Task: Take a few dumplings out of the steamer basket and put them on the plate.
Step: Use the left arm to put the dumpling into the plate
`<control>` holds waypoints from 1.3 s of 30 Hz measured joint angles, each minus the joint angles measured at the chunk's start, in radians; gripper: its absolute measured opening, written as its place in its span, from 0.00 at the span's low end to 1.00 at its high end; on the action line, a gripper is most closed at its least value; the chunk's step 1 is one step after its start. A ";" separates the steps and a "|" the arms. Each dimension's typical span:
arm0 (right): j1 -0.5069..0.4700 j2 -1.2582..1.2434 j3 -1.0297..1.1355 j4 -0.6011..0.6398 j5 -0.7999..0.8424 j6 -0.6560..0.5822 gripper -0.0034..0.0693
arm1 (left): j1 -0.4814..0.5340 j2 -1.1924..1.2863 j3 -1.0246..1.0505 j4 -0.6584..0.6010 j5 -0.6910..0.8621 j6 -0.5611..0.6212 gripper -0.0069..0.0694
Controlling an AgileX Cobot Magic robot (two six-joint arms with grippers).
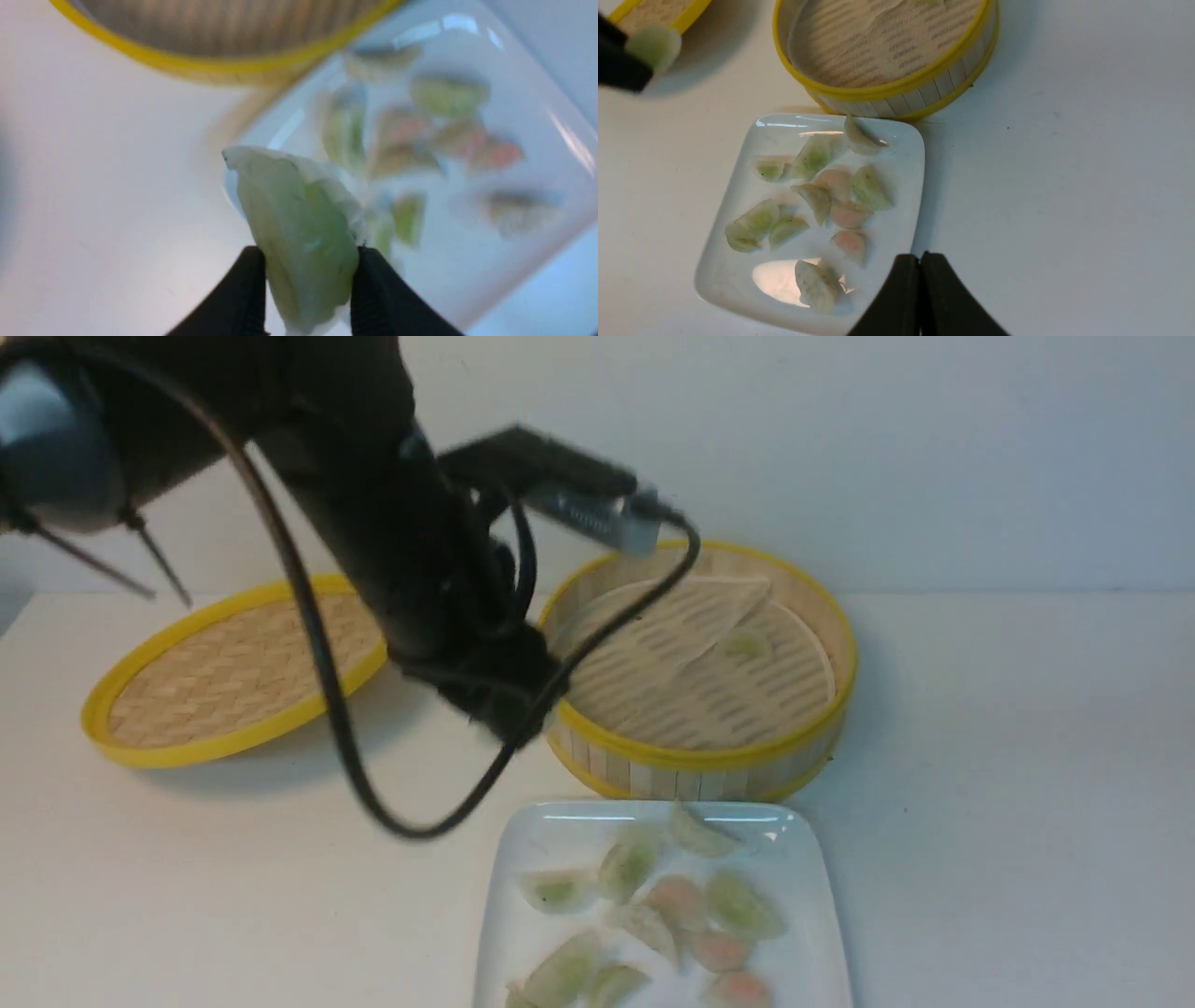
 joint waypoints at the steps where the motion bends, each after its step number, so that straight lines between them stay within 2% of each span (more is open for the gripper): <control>1: 0.000 -0.001 0.014 -0.003 0.000 0.000 0.03 | -0.021 -0.031 0.118 -0.009 -0.019 0.021 0.36; 8: 0.000 -0.001 0.101 0.039 0.000 -0.007 0.03 | -0.121 -0.043 0.373 -0.043 -0.206 0.070 0.36; 15: 0.000 -0.001 0.113 0.128 -0.025 -0.056 0.03 | -0.211 0.034 0.391 -0.081 -0.230 0.074 0.36; 22: 0.000 -0.001 0.113 0.140 -0.030 -0.070 0.03 | -0.287 0.102 0.391 -0.085 -0.290 0.075 0.37; 25: 0.000 -0.001 0.113 0.140 -0.048 -0.072 0.03 | -0.290 0.107 0.391 -0.086 -0.306 0.075 0.42; 29: 0.000 0.028 0.104 0.158 -0.084 -0.124 0.03 | -0.290 0.108 0.383 -0.077 -0.293 0.075 0.57; 32: 0.000 0.093 0.075 0.201 -0.091 -0.186 0.03 | -0.290 0.110 0.359 -0.075 -0.263 0.075 0.61; 35: 0.000 0.224 0.011 0.244 -0.097 -0.276 0.03 | -0.290 0.108 0.312 -0.074 -0.203 0.055 0.55; 38: 0.023 0.348 -0.047 0.249 -0.117 -0.352 0.03 | -0.290 0.086 0.296 -0.073 -0.169 0.025 0.40; 39: 0.039 0.395 -0.069 0.248 -0.128 -0.376 0.03 | -0.290 0.071 0.296 -0.073 -0.163 0.016 0.31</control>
